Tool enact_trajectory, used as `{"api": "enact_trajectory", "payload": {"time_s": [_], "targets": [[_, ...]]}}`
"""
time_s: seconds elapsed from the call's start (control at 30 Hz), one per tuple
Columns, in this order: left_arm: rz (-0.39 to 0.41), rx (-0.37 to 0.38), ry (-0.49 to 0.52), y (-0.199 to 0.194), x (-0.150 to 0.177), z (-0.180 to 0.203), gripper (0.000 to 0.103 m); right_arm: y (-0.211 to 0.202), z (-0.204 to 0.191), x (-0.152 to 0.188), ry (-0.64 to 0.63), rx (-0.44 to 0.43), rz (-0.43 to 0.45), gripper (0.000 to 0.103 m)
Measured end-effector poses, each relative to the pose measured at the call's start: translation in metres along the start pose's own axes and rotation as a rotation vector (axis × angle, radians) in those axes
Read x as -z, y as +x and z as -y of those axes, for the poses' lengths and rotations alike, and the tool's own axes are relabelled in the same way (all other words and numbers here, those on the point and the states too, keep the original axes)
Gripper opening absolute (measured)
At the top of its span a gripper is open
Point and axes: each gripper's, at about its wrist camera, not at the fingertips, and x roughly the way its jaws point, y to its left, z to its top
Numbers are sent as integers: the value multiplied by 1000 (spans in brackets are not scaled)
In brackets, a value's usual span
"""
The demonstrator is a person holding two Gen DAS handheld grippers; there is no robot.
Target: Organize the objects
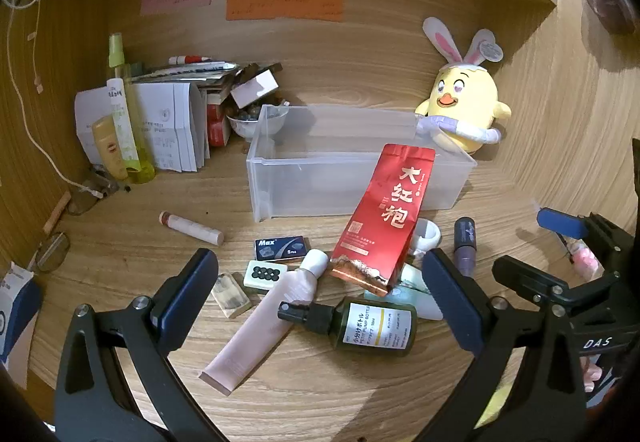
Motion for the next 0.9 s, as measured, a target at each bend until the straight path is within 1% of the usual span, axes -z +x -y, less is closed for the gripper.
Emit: {"api": "enact_trajectory", "payload": {"time_s": [0.3,0.9], "targets": [[-4,10,-1,0,-1,2,103,-3,-4,0,-4,-12,7,103],[-8,21,6,0,-2,3,103,-6,-4,0,-6,-7,15,103]]}}
